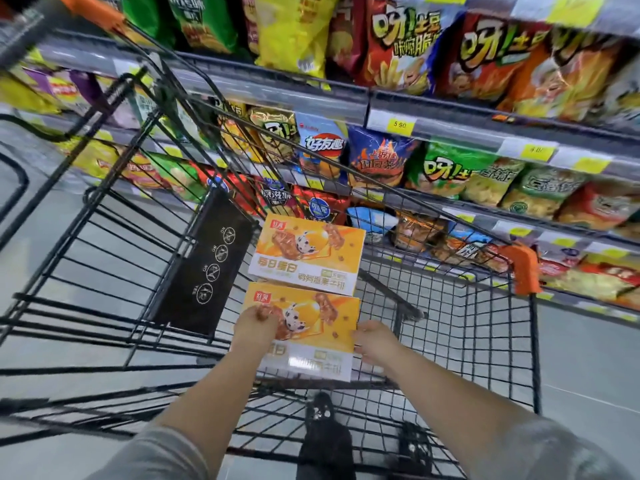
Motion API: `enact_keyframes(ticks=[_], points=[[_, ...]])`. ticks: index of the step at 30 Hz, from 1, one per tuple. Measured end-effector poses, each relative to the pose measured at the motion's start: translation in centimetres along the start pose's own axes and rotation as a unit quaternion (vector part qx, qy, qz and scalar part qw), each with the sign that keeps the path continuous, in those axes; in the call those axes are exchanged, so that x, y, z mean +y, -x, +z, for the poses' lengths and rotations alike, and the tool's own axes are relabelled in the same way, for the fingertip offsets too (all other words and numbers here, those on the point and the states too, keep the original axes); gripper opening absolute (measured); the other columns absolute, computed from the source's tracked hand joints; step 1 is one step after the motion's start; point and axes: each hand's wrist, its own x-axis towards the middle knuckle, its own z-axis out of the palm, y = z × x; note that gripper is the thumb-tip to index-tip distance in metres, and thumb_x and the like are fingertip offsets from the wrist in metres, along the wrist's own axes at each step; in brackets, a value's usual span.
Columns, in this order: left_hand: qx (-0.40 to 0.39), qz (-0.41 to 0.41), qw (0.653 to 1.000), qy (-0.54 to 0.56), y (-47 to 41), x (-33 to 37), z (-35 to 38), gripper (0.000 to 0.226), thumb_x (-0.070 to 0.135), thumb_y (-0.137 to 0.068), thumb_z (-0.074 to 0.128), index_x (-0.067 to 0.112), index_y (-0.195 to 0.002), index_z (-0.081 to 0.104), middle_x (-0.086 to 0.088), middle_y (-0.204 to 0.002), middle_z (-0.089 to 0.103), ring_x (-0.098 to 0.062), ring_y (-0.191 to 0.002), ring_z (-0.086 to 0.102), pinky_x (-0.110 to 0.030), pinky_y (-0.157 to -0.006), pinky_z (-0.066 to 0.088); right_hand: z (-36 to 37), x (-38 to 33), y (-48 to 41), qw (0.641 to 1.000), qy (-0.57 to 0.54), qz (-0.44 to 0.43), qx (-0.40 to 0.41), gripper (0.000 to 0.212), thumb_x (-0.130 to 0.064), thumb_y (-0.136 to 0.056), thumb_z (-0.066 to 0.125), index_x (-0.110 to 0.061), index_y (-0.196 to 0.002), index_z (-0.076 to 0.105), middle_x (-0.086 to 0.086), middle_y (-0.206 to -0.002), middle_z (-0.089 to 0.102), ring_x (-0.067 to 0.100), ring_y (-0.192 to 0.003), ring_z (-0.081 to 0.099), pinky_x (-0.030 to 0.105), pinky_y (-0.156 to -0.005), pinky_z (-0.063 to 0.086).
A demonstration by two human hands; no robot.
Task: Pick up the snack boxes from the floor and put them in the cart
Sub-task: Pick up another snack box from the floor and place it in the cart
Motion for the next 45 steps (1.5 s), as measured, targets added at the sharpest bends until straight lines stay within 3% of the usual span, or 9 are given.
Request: enact_keyframes(ticks=[5, 9, 13, 16, 18, 23, 30, 34, 45], points=[[-0.105, 0.056, 0.991, -0.06, 4.1, 2.4, 2.6, 0.052, 0.022, -0.094, 0.051, 0.007, -0.142, 0.04, -0.013, -0.145, 0.043, -0.022, -0.105, 0.057, -0.029, -0.088, 0.047, -2.5, 0.5, 1.7, 0.998, 0.034, -0.058, -0.007, 0.022, -0.005, -0.095, 0.052, -0.016, -0.079, 0.061, -0.007, -0.07, 0.054, 0.0, -0.051, 0.044, 0.01, -0.044, 0.032], [-0.18, 0.086, 0.974, -0.106, 8.6, 4.3, 5.3, 0.048, 0.029, -0.098, 0.048, 0.012, -0.142, 0.04, -0.011, -0.148, 0.041, -0.029, -0.131, 0.044, -0.029, -0.099, 0.036, -5.8, 2.9, 2.8, 0.993, 0.073, -0.09, 0.006, 0.025, -0.008, -0.096, 0.048, -0.006, -0.12, 0.055, 0.007, -0.103, 0.054, -0.004, -0.037, 0.044, 0.01, -0.039, 0.031], [-0.234, 0.115, 0.958, -0.122, 13.5, 5.4, 9.2, 0.018, 0.026, -0.097, 0.045, 0.015, -0.103, 0.058, 0.005, -0.107, 0.048, -0.023, -0.097, 0.054, -0.027, -0.083, 0.043, -10.6, 5.6, 5.9, 0.984, 0.126, -0.127, 0.011, 0.021, -0.007, -0.097, 0.049, -0.004, -0.118, 0.053, -0.002, -0.092, 0.047, 0.007, -0.065, 0.046, 0.004, -0.042, 0.035], [-0.2, 0.143, 0.959, -0.142, 16.7, 5.8, 12.6, 0.029, 0.037, -0.093, 0.05, 0.019, -0.114, 0.061, 0.0, -0.126, 0.052, -0.021, -0.118, 0.048, -0.027, -0.096, 0.042, -14.2, 8.2, 8.3, 0.971, 0.191, -0.142, 0.018, 0.026, -0.019, -0.098, 0.048, -0.003, -0.118, 0.056, -0.007, -0.078, 0.047, 0.003, -0.058, 0.041, 0.008, -0.041, 0.033], [-0.207, 0.149, 0.951, -0.175, 18.8, 5.8, 14.2, 0.017, 0.038, -0.092, 0.048, 0.027, -0.093, 0.061, -0.003, -0.116, 0.055, -0.023, -0.119, 0.051, -0.031, -0.104, 0.041, -15.8, 9.8, 8.8, 0.964, 0.22, -0.145, 0.027, 0.033, -0.018, -0.097, 0.049, 0.007, -0.118, 0.056, -0.005, -0.073, 0.048, -0.001, -0.055, 0.044, 0.009, -0.044, 0.035], [-0.226, 0.189, 0.898, -0.326, 23.5, 5.1, 18.1, 0.035, 0.037, -0.096, 0.042, 0.013, -0.108, 0.064, -0.013, -0.126, 0.059, -0.026, -0.114, 0.053, -0.029, -0.093, 0.04, -17.4, 12.7, 11.7, 0.933, 0.299, -0.201, 0.009, 0.029, -0.014, -0.097, 0.049, 0.0, -0.119, 0.061, 0.01, -0.121, 0.062, 0.016, -0.107, 0.056, 0.002, -0.066, 0.037], [-0.188, 0.233, 0.793, -0.53, 24.4, 0.8, 19.7, 0.058, 0.065, -0.092, 0.025, 0.026, -0.12, 0.058, 0.0, -0.122, 0.062, -0.024, -0.118, 0.054, -0.045, -0.103, 0.031, -16.9, 16.4, 13.4, 0.812, 0.549, -0.198, 0.005, 0.047, -0.04, -0.101, 0.024, -0.019, -0.12, 0.062, 0.005, -0.137, 0.054, 0.023, -0.142, 0.022, 0.038, -0.113, 0.021], [-0.138, 0.311, 0.758, -0.557, 24.8, 0.0, 20.1, 0.043, 0.055, -0.097, 0.027, 0.028, -0.108, 0.059, 0.002, -0.115, 0.064, -0.021, -0.116, 0.054, -0.05, -0.112, 0.018, -17.2, 19.1, 13.6, 0.825, 0.534, -0.186, 0.002, 0.049, -0.039, -0.102, 0.018, -0.018, -0.122, 0.057, 0.001, -0.145, 0.041, 0.019, -0.149, 0.0, 0.054, -0.112, 0.022], [-0.111, 0.403, 0.733, -0.536, 26.2, 0.2, 23.4, 0.042, 0.052, -0.099, 0.024, 0.028, -0.109, 0.057, 0.003, -0.115, 0.066, -0.02, -0.118, 0.054, -0.048, -0.117, 0.012, -20.0, 22.1, 14.4, 0.837, 0.515, -0.18, 0.051, 0.046, -0.051, -0.099, 0.027, -0.02, -0.119, 0.056, -0.004, -0.152, 0.031, 0.008, -0.148, -0.003, 0.053, -0.109, 0.023]])
